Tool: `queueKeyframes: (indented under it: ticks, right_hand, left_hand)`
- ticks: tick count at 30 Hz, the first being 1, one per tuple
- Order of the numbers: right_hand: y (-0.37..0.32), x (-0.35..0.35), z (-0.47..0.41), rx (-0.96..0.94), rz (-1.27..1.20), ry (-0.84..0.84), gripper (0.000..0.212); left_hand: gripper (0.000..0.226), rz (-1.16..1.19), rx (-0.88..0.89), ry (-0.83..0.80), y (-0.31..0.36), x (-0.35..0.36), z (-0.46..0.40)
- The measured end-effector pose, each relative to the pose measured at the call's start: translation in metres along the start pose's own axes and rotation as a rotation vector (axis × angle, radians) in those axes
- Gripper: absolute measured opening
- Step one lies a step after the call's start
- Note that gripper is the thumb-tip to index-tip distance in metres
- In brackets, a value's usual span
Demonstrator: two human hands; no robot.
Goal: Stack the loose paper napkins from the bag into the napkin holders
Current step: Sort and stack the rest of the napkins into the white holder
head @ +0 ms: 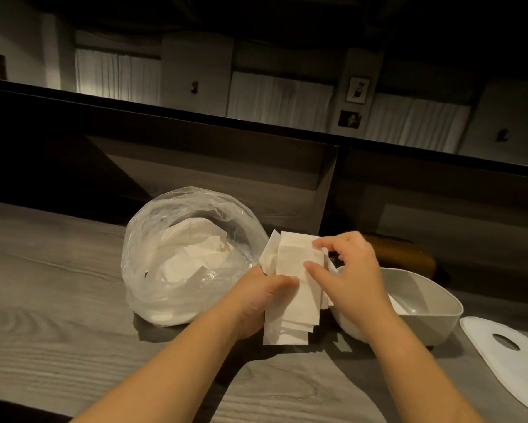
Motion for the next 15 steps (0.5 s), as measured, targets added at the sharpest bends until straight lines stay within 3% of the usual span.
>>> queueKeyframes:
  ticks: [5,12,15]
  right_hand:
    - [0.001,-0.007,-0.001,-0.097,0.098,-0.013,0.005]
    - [0.0,-0.012,-0.003,-0.127,0.099,-0.052,0.015]
    - [0.003,-0.028,-0.006,-0.12,-0.085,0.027,0.017]
  left_hand:
    - [0.024,-0.05,0.004,-0.015,0.0,0.0,0.001]
    - [0.026,-0.038,0.018,-0.039,0.0,0.002,0.002]
    - [0.021,0.038,-0.016,-0.109,0.002,0.001,0.004]
Point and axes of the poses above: each hand's wrist, its own z-axis away from the middle knuckle, its own x-axis out of the palm, y = z × x, the point moved 2 cm from there along -z, towards the middle knuckle, and after that the axes turned 7 degrees about -x, right-handed, at the moved point
